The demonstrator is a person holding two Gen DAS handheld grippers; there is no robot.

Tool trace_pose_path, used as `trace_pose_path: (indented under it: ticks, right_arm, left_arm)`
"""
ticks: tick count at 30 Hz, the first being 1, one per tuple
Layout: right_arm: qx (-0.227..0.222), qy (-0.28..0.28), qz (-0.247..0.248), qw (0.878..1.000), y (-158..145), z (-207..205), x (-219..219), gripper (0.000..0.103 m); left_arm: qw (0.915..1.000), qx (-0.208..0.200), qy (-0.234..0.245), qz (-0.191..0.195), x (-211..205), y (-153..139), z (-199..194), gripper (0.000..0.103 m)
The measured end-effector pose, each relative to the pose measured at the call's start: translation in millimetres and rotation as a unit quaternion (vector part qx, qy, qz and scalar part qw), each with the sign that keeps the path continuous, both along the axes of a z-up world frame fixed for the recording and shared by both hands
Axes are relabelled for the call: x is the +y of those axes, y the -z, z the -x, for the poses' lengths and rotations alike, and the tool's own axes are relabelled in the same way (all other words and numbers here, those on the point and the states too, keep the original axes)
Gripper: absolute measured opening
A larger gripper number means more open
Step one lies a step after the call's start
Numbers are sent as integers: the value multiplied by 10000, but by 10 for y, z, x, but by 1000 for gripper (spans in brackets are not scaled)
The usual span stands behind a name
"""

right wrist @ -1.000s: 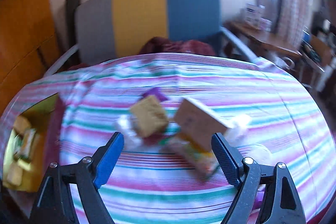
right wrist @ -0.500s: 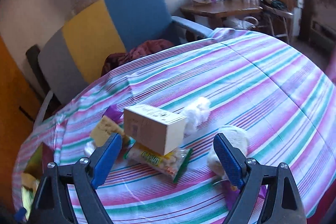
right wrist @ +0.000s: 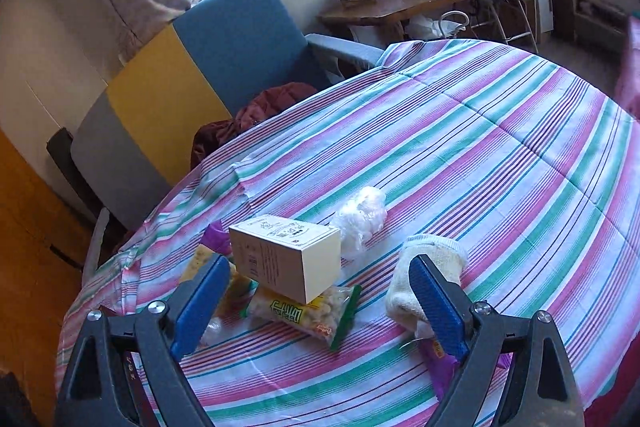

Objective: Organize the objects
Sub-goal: 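Move both grippers away from the tray toward the remaining items, then grasp the white wrapped ball with the left gripper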

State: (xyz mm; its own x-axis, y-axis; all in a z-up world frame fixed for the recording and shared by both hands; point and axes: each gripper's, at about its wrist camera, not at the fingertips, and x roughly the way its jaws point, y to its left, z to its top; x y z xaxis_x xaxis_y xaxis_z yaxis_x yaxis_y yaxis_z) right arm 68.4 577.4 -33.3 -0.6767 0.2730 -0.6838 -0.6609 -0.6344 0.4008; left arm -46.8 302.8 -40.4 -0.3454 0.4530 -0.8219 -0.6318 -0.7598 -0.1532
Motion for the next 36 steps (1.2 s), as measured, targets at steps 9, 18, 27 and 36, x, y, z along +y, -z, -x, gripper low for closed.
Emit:
trace_pose_path:
  ticks: [9, 18, 27, 36]
  right_arm:
    - [270, 274, 208, 9990, -43, -126, 135, 94]
    - [195, 96, 364, 9991, 26, -45, 122, 95]
    - [88, 26, 301, 9995, 60, 4, 101, 95]
    - [184, 195, 213, 9994, 18, -62, 163, 94]
  left_arm:
    - [9995, -237, -75, -186, 479, 267, 401, 58]
    - [9974, -534, -45, -476, 791, 471, 670, 58]
    - [9941, -843, -50, -683, 841, 629, 743, 29]
    - [9963, -524, 535, -423, 593, 525, 118, 29]
